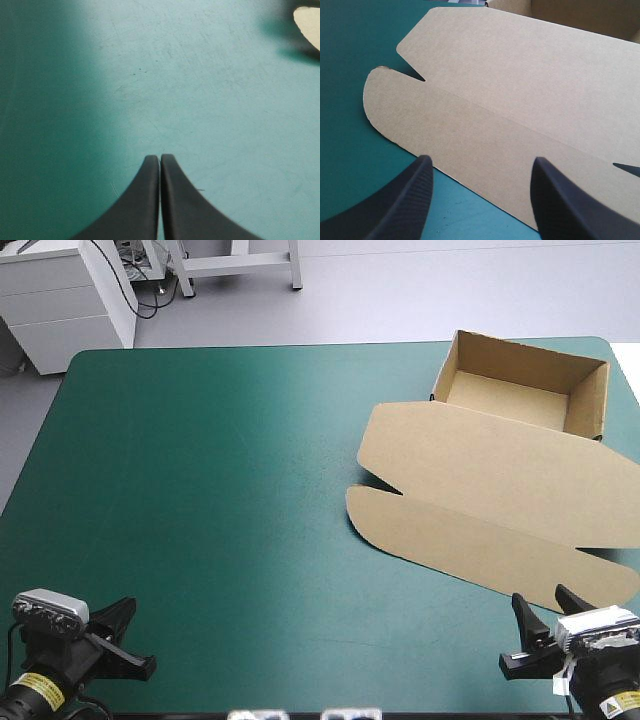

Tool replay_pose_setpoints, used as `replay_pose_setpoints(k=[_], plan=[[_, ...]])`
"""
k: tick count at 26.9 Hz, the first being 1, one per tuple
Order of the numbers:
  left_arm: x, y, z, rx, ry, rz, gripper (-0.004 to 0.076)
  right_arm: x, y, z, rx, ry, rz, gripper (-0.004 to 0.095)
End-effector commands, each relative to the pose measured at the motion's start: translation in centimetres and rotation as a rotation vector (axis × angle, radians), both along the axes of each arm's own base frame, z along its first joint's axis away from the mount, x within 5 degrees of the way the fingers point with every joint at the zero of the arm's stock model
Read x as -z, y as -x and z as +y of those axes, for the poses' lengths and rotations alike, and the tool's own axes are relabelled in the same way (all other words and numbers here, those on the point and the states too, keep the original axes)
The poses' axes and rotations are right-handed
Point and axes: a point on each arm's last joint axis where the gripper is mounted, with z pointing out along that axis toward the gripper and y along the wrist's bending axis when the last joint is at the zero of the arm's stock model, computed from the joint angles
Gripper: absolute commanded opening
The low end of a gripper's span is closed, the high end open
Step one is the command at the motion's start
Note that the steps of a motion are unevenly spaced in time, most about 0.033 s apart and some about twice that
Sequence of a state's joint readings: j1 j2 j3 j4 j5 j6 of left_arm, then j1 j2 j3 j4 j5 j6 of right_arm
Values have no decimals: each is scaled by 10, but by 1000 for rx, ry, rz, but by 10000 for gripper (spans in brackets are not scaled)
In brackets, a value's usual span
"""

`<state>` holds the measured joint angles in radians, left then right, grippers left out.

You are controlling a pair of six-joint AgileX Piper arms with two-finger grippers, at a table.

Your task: Fold the box

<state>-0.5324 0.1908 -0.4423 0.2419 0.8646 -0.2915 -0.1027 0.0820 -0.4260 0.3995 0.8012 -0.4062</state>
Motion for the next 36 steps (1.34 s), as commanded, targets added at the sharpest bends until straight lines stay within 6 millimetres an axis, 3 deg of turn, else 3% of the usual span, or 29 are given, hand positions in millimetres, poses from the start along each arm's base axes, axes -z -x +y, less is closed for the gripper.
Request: replay_pose_setpoints(k=[1,11,22,29,36], plan=[[-12,-3,-2,14,31,-74,-8,-13,-1,-1,17,-11,-76,508],[-14,1,5,-113,36,-103,-8,-15,22,1,16,1,-207,508],[-17,20,16,-273,67,-212,-8,-14,20,1,18,4,-204,508],[-17,34,20,-276,98,-291,-8,-14,20,1,18,3,-205,508],[-17,34,20,-276,98,-292,-8,-14,20,1,18,3,-205,508]])
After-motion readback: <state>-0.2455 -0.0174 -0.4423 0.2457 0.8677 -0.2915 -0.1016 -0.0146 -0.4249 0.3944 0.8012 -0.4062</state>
